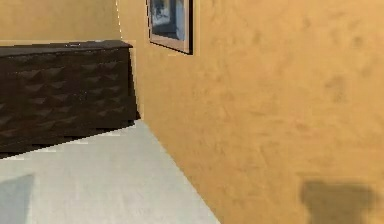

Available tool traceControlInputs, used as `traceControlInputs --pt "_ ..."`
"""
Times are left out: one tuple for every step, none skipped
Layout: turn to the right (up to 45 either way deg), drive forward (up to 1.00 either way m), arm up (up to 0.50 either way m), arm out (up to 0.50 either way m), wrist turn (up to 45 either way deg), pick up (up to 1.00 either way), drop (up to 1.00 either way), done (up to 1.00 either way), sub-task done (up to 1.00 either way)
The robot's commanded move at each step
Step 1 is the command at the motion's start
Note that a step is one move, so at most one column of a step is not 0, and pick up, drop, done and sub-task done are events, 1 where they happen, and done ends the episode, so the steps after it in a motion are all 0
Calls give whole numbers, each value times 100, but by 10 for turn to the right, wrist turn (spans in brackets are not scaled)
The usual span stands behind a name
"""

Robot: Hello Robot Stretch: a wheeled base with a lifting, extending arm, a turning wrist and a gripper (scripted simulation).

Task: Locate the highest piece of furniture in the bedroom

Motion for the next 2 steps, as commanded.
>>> traceControlInputs --pt "-270 0 0 0 0 0 0 0 0" --pt "0 90 0 0 0 0 0 0 0"
